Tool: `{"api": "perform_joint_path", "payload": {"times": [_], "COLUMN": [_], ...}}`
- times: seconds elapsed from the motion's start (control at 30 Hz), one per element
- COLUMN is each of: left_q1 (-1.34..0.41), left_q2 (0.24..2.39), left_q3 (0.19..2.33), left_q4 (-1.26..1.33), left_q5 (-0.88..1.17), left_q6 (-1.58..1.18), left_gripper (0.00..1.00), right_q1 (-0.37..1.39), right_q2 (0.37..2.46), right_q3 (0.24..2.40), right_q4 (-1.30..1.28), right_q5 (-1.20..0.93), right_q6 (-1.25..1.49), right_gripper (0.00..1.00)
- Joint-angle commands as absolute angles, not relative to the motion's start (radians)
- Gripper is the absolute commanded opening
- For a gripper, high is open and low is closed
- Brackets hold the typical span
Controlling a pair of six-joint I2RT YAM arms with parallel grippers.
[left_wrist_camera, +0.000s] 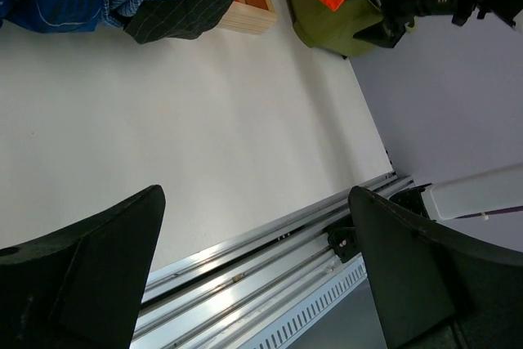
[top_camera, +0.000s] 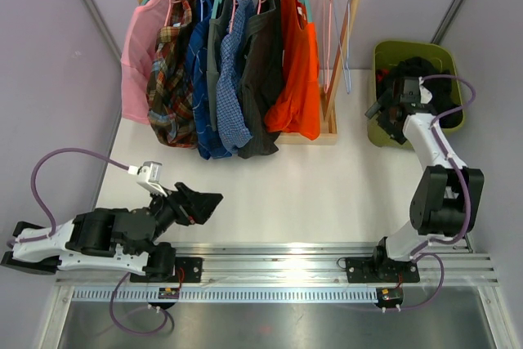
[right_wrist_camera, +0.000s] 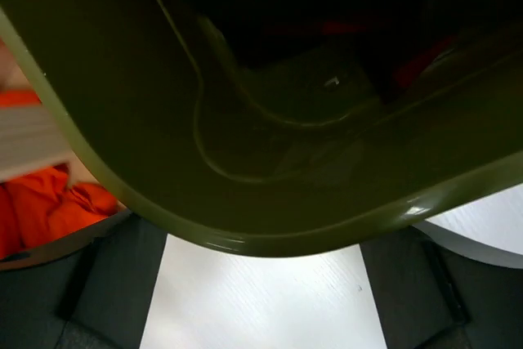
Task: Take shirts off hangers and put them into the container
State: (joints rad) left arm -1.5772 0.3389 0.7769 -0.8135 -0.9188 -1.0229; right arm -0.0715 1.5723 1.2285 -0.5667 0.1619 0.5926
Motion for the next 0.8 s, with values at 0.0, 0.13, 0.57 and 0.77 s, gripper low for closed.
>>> {"api": "perform_joint_path", "payload": {"times": [0.0, 0.13, 0.57, 0.77], "left_q1": [-1.577, -1.577, -1.577, -1.577], "left_q2": [0.314, 0.304, 0.337, 0.367], "left_q3": [0.778, 0.765, 0.773, 0.796], "left_q4": [-0.818, -0.822, -0.769, -0.733], "left_q5": [-0.923, -0.922, -0.904, -0.894], "left_q6": [-1.072, -1.081, -1.031, -0.968], "left_gripper": [0.99, 0.99, 0.99, 0.99], "right_q1": [-0.113, -0.172, -0.163, -0.101], "right_q2": [1.646, 1.761, 1.596, 1.120], "right_q3": [1.390, 1.511, 1.484, 1.264], "right_q4": [-0.529, -0.552, -0.539, -0.492], "right_q5": [0.279, 0.290, 0.157, -0.076], "right_q6": [0.597, 0.600, 0.522, 0.466], "right_gripper": [0.99, 0.99, 1.00, 0.99]}}
